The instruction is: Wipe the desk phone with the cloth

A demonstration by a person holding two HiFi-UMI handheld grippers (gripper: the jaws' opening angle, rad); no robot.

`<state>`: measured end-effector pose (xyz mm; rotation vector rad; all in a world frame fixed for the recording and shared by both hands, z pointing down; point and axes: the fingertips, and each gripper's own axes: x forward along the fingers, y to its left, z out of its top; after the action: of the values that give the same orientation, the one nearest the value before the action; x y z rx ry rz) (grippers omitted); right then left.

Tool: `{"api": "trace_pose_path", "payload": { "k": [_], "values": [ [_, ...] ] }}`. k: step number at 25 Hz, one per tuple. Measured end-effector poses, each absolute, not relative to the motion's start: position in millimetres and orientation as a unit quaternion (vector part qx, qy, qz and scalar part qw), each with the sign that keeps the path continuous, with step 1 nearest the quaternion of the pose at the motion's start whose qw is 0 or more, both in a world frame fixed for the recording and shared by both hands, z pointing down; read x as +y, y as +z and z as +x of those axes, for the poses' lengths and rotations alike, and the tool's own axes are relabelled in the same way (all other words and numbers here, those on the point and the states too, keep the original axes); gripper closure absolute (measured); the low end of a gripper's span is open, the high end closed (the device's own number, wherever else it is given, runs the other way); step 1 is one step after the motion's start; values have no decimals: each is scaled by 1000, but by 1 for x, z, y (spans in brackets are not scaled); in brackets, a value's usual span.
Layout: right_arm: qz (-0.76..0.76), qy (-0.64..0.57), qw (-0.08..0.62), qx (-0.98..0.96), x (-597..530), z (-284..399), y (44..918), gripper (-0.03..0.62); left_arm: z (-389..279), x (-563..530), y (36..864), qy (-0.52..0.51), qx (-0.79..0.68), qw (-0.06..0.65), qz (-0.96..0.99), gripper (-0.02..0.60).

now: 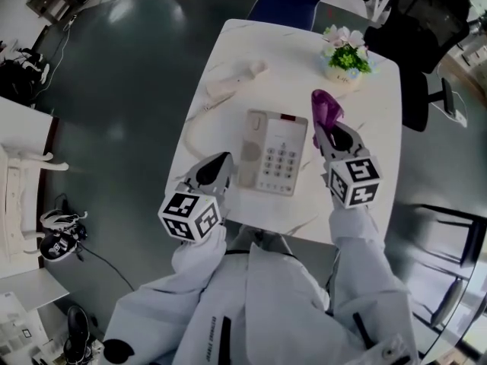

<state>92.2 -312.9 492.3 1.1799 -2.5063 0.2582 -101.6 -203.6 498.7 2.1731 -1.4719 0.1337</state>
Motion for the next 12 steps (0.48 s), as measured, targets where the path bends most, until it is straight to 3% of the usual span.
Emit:
{"api": "trace_pose_path", "payload": {
  "k": [12],
  "values": [
    [359,65,251,-897,-319,60,525,556,-98,-212,518,56,-534,279,796,583]
  ]
}}
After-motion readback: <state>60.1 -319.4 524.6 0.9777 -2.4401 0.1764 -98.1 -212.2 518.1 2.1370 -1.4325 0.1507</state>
